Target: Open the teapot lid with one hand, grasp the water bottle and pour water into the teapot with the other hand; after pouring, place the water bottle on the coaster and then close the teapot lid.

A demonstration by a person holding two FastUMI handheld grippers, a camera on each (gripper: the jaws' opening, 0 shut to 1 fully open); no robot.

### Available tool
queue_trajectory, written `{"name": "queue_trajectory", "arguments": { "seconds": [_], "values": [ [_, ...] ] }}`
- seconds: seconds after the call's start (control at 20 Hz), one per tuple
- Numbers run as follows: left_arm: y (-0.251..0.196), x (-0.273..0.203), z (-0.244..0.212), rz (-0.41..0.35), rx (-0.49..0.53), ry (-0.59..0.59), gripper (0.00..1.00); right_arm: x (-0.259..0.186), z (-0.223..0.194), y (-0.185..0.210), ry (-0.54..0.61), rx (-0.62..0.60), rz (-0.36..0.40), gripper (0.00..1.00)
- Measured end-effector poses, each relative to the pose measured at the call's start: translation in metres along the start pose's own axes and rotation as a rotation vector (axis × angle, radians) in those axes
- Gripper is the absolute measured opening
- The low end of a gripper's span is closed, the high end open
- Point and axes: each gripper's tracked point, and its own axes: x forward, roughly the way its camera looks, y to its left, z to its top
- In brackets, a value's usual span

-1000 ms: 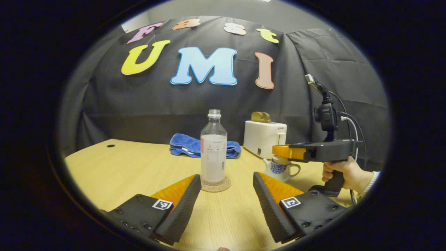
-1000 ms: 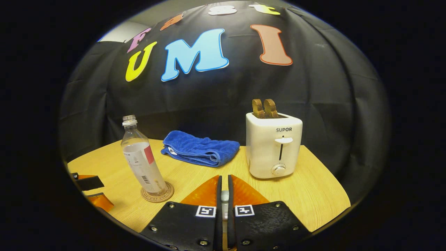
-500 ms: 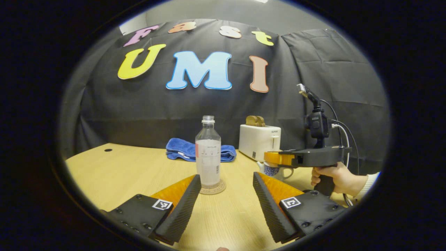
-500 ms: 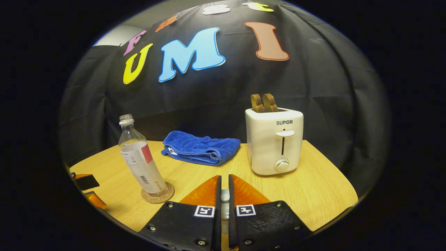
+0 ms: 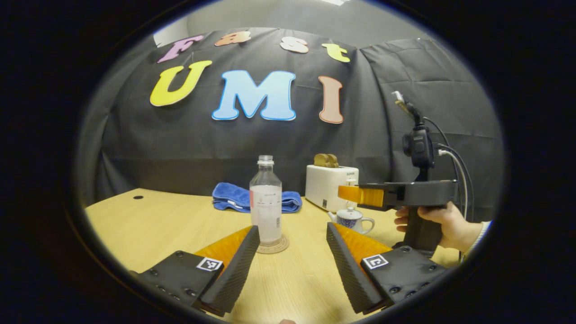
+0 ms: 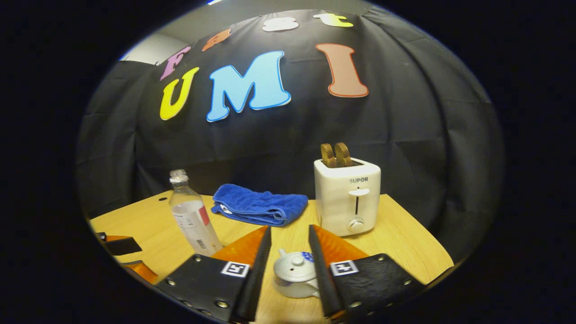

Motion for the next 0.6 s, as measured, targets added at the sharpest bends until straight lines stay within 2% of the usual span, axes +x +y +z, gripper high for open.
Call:
{"name": "queue_trajectory", "arguments": {
  "seconds": [0.05, 0.3, 0.35, 0.4, 0.6],
  "values": [
    [-0.001, -0.002, 0.001, -0.002, 0.005, -0.004, 1.00, -0.005, 0.007, 0.002, -0.024, -0.005, -0.006, 0.69],
    [-0.008, -0.007, 0.003, -0.031, 0.018, -0.020, 1.00, -0.061, 0.029, 0.019, -0.118, -0.049, -0.053, 0.71],
    [-0.008, -0.010, 0.004, -0.029, 0.027, -0.020, 1.00, -0.072, 0.030, 0.023, -0.131, -0.063, -0.064, 0.79],
    [-0.006, -0.012, 0.004, -0.024, 0.033, -0.023, 1.00, -0.082, 0.030, 0.024, -0.144, -0.078, -0.074, 0.81],
    [-0.002, -0.022, 0.006, -0.010, 0.016, -0.036, 1.00, -0.119, 0.019, 0.034, -0.171, -0.078, -0.100, 0.81]
  ]
}}
